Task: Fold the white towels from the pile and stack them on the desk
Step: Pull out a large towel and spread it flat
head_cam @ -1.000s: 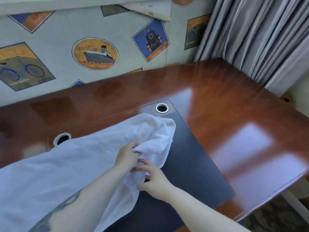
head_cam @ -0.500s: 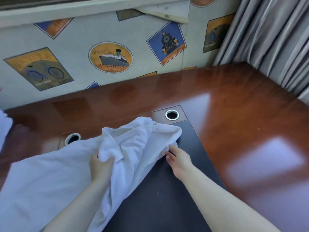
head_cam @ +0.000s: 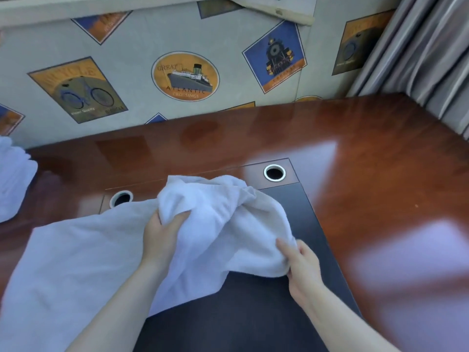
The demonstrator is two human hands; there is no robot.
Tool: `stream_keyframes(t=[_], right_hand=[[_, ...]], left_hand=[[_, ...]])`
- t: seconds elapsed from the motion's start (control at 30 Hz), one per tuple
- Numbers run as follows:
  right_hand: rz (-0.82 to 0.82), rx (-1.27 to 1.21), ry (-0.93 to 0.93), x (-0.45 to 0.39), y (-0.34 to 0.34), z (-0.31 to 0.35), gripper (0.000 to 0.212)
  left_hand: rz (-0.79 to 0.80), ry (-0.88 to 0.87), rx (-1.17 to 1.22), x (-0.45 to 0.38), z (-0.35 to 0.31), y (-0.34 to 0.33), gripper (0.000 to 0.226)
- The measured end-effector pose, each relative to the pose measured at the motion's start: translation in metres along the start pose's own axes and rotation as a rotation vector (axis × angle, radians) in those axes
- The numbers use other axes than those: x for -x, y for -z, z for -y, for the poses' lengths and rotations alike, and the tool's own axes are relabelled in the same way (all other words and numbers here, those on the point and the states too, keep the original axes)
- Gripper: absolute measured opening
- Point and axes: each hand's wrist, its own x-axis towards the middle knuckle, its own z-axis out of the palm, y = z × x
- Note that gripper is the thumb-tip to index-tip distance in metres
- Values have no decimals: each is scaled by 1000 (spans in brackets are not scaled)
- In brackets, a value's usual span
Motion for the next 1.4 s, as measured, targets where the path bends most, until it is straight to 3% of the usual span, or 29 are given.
stream_keyframes(t=[0.03,0.1,0.2,0.3,0.43,0.57,0.67,0.77,0.87,0.93,1.03,1.07,1.13,1.2,1.23,1.33,1.4], right_hand=[[-96,-9,24,9,14,-8,43],[-277,86,97,26,35,-18,54],[-464,341,156,41,53,-27,35],[-423,382,110,48,59,-24,27],[-331,376,278,61,63,-16,20],[-531,501,147,76,83,-26,23],[-649,633,227,86,91,-33,33],[-377,621,335,83,62,-28,23],[-93,359,79,62,25,-12,11],[-77,286,7,49,11,-7,12],[-107,396,29,34,3,-1,13],[-97,351,7,31,0,4,10],[-58,164,-68,25,-8,11,6],[-31,26,-120,24,-17,15,20],[-29,16,-101,26,-22,13,29],[54,92,104,44,-27,6,35],[195,182,187,54,-23,0,27]], left_hand=[[12,-43,12,4,-6,-1,13],[69,-129,-29,15,-13,-8,30],[219,-150,-129,32,-1,-25,47],[402,-66,-201,48,18,-39,49],[453,5,-237,62,24,-46,53],[419,-176,-184,80,26,-41,52],[611,-252,-127,98,36,-33,24],[769,-293,-235,107,51,-28,19],[895,-301,-345,112,56,-27,36],[1058,-327,-544,111,54,-26,39],[1294,-131,-799,91,39,-21,35],[1255,-101,-806,83,31,-22,36],[943,-165,-726,70,12,-37,33],[567,-299,-663,58,-3,-62,21],[483,-375,-715,52,-7,-74,10],[597,-427,-1023,34,5,-94,39],[607,-368,-996,22,17,-93,39]])
